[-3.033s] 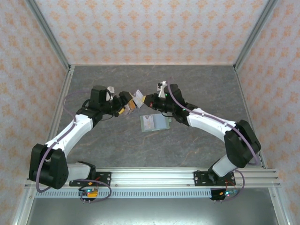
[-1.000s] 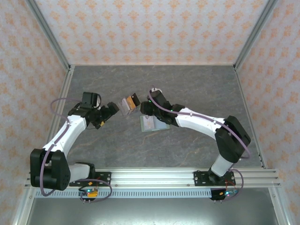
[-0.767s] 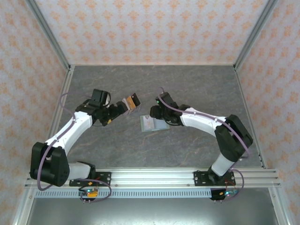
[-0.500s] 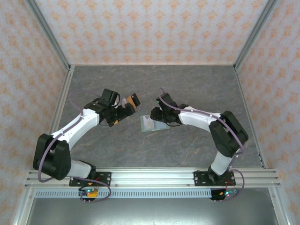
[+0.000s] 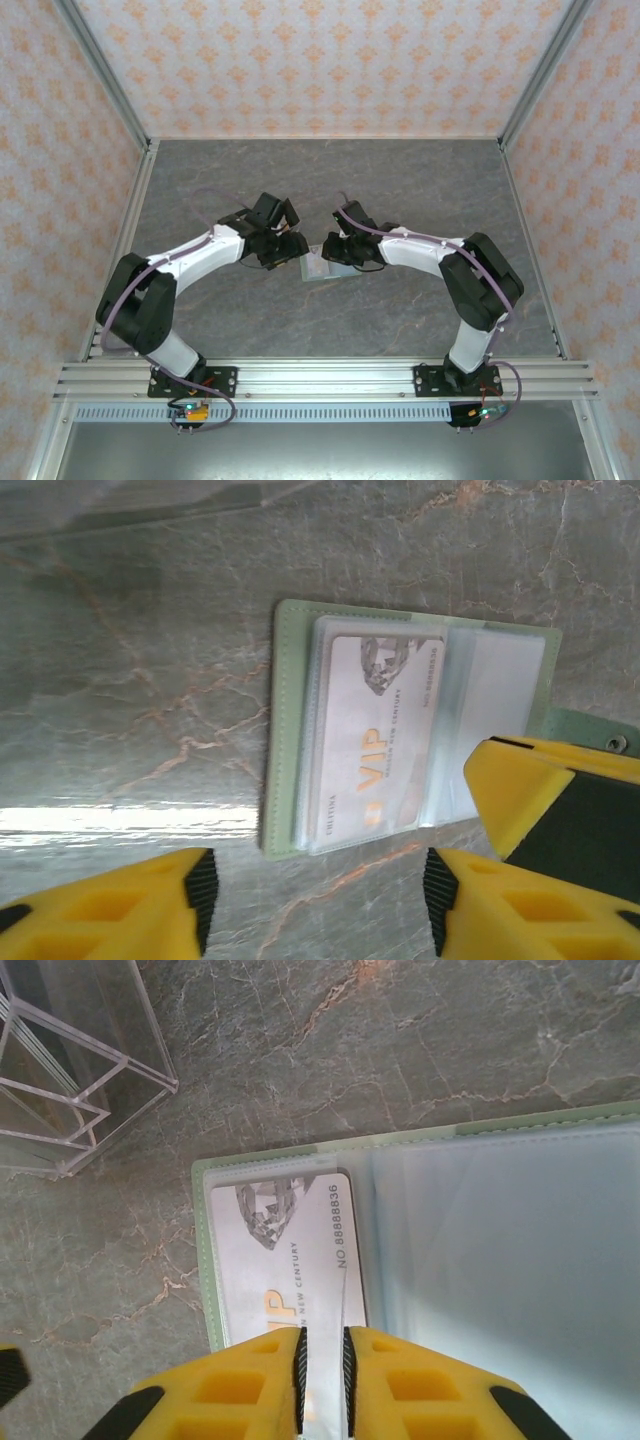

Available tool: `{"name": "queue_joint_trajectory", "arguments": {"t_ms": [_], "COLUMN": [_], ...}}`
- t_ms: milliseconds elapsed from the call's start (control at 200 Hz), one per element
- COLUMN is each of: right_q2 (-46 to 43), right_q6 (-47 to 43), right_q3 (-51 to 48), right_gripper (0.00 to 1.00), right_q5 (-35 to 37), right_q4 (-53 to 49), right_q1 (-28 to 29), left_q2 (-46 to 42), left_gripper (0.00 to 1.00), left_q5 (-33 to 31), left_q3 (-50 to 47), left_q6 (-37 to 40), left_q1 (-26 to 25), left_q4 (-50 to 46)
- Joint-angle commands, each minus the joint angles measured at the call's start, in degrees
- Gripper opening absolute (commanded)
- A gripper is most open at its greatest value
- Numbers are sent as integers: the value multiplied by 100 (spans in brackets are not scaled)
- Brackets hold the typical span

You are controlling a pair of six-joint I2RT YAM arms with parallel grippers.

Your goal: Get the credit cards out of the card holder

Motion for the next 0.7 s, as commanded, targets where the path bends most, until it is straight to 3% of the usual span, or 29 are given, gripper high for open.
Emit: {"name": "queue_joint_trajectory", "arguments": {"t_ms": [0,310,696], "right_q2": [57,33,173], "right_q6": [-77,-149,-261], "right_q3": [-169,-329,-277], "right_gripper": [20,20,17], "right_q5": [-112,-467,-408], "right_q4": [81,196,10], "right_q1": [-54,-93,-89], "left_q2": [200,829,1167], "left_gripper": [52,31,21], "left_q5": [-252,-228,-327], "left_q3": [242,388,374], "left_q6": [-58,-198,-269], "left_q1": [-141,-358,-376], "left_q4": [162,432,429]}}
